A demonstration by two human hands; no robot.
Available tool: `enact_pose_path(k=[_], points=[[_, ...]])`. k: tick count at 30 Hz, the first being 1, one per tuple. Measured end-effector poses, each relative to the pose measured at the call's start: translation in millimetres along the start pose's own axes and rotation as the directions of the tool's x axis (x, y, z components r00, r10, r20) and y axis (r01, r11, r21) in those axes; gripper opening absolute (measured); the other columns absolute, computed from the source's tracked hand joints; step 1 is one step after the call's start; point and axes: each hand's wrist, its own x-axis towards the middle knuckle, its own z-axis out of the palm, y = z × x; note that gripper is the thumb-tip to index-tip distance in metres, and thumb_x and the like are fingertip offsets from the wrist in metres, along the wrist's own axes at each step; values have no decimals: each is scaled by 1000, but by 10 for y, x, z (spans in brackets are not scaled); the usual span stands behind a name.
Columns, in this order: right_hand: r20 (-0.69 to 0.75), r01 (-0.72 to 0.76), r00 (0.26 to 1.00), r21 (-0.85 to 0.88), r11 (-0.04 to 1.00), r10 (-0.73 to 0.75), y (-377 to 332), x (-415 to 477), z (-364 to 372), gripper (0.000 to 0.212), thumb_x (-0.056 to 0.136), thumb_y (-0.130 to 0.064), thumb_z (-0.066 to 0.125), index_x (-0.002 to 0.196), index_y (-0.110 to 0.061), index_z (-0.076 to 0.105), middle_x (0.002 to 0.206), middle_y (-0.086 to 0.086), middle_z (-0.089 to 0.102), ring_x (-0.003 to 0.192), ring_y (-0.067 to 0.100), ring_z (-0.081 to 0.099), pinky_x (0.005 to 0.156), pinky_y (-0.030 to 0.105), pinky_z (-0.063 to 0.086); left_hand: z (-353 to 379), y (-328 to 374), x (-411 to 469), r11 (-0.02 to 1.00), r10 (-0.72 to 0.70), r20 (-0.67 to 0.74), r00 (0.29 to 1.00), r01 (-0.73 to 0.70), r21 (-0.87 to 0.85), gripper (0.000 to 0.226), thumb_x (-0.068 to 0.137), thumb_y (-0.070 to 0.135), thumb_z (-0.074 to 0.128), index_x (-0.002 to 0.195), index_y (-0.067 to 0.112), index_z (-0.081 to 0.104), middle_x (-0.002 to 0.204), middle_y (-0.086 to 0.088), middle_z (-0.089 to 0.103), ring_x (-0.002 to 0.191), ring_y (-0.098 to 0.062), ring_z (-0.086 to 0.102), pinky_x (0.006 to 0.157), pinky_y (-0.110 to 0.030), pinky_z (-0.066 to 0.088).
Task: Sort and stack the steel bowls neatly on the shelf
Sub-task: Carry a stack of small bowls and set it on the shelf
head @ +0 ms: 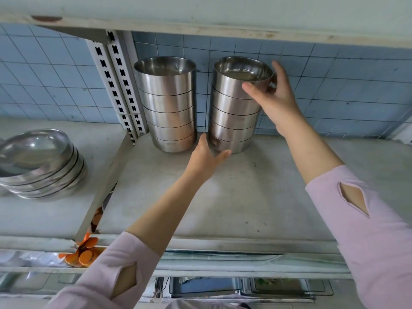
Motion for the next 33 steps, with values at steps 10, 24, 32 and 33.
enact_pose_path(k=[10, 24, 32, 33], points=[[-147, -95, 986, -91, 991, 81, -163, -650, 66, 98, 75, -52, 80, 155, -30, 26, 158, 0, 36, 138, 18, 44, 109, 31, 39, -591, -193, -638, 982, 178, 36, 983, -179, 56, 54, 89, 40, 65, 138, 25, 49, 133, -1, 58, 125, -11, 52, 101, -25, 43], [109, 223, 974, -267, 938, -201, -18, -2377, 947, 42, 88, -24, 74, 128, -20, 63, 128, -15, 61, 121, -7, 51, 104, 6, 29, -1625, -800, -2009, 940, 313, -285, 906, -254, 227, 32, 89, 28, 64, 121, 29, 63, 122, 19, 60, 106, 10, 56, 93, -9, 44], [289, 374, 903, -166, 912, -318, -212, -2733, 1509, 40, 89, -26, 70, 127, -16, 62, 131, -6, 60, 127, 11, 54, 111, 20, 35, -2020, -1077, -2778, 970, 104, -486, 868, 20, 243, 35, 90, 25, 65, 124, 29, 62, 124, 15, 60, 111, -2, 57, 100, -29, 47], [305, 375, 897, -140, 916, -321, -235, -2795, 1609, 40, 90, -29, 68, 127, -15, 62, 131, -7, 61, 127, 11, 54, 110, 20, 35, -2087, -1140, -2865, 969, 81, -507, 858, 51, 241, 35, 90, 27, 65, 124, 30, 62, 123, 14, 60, 113, -3, 56, 100, -31, 47]])
